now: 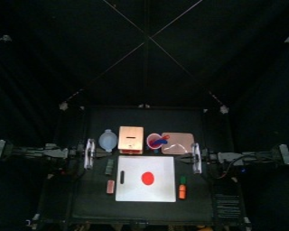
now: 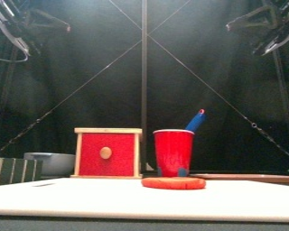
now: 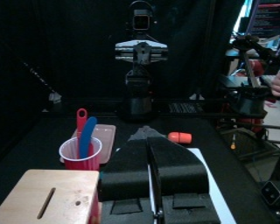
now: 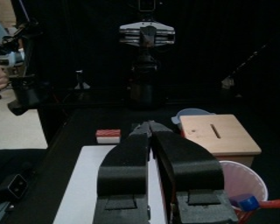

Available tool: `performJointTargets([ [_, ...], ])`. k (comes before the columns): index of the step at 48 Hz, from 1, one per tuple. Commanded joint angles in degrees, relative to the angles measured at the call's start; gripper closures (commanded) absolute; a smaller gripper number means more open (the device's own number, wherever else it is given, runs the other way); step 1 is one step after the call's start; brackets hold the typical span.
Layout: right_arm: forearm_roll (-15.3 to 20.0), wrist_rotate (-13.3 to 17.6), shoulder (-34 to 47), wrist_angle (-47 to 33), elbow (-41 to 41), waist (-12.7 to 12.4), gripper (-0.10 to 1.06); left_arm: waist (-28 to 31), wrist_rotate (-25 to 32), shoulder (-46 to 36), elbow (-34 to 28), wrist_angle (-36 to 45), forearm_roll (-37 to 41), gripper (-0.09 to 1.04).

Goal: Get the cutter from the drawer then cut the dough then place the extra dough in the bowl
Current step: Open the drawer

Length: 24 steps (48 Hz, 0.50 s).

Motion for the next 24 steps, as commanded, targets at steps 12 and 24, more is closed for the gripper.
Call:
performJointTargets([
  [12,-9.7,-0.4,16.6,-7.9,-8.4,-7.6,1.02,-0.7,-0.6,9.4,-0.1,-9.3,-5.3,0.86],
  [24,-13.5,-0.2,37.5,-20.7,-18.7,-13.8,1.02,-3.3,-1.7,21.6,3.0,-26.8,-13.1,0.77],
])
